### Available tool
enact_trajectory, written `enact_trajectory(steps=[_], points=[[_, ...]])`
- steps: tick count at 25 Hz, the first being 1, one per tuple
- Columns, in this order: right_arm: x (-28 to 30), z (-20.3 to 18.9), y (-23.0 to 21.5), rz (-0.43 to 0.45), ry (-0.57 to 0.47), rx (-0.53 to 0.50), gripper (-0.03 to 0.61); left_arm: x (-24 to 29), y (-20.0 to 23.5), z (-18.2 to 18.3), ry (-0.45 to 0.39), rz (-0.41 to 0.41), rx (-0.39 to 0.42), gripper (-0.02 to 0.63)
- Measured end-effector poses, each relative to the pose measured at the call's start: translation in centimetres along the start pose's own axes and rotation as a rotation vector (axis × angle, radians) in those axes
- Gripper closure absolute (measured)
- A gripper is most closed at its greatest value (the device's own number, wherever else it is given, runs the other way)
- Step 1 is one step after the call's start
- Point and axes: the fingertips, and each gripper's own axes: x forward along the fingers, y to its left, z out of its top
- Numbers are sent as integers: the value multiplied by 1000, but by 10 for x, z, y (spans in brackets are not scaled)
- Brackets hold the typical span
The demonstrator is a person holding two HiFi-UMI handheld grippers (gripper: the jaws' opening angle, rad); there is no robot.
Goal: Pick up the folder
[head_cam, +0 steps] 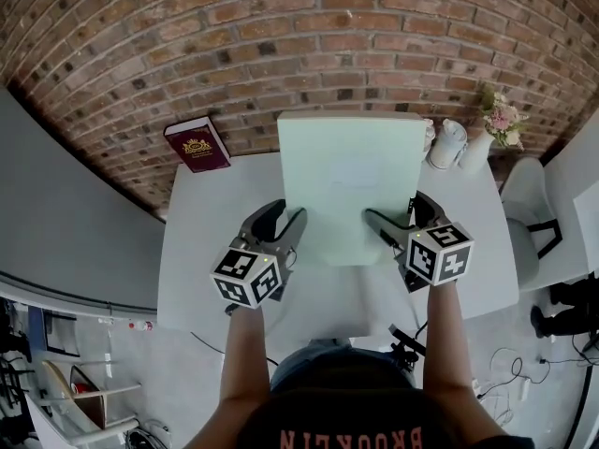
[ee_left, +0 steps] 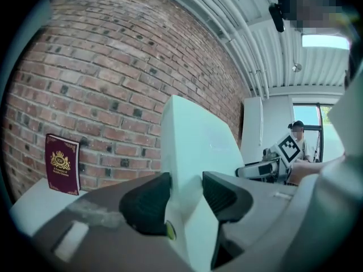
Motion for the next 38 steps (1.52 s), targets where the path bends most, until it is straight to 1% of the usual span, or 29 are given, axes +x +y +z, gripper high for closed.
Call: enact_trajectory(steps=[4, 8, 14, 22, 29, 38], points=[[-10, 24, 7, -7, -81, -50, 123, -5, -5, 21, -65, -4, 25, 425], [-23, 42, 16, -14, -125, -94, 123, -14, -12, 37, -111, -7, 51, 425], [-35, 67, 27, -10, -184, -103, 124, -26, -19, 65, -176, -6, 64, 425], [-46, 91, 41, -2, -261, -94, 126, -40, -25, 100, -241, 2, 117, 425], [-55, 108, 47, -22, -295, -110, 127, -43, -29, 119, -283, -12, 126, 425], [-59, 113, 50, -37, -309, -125, 132, -44, -31, 126, -308, -23, 137, 425]])
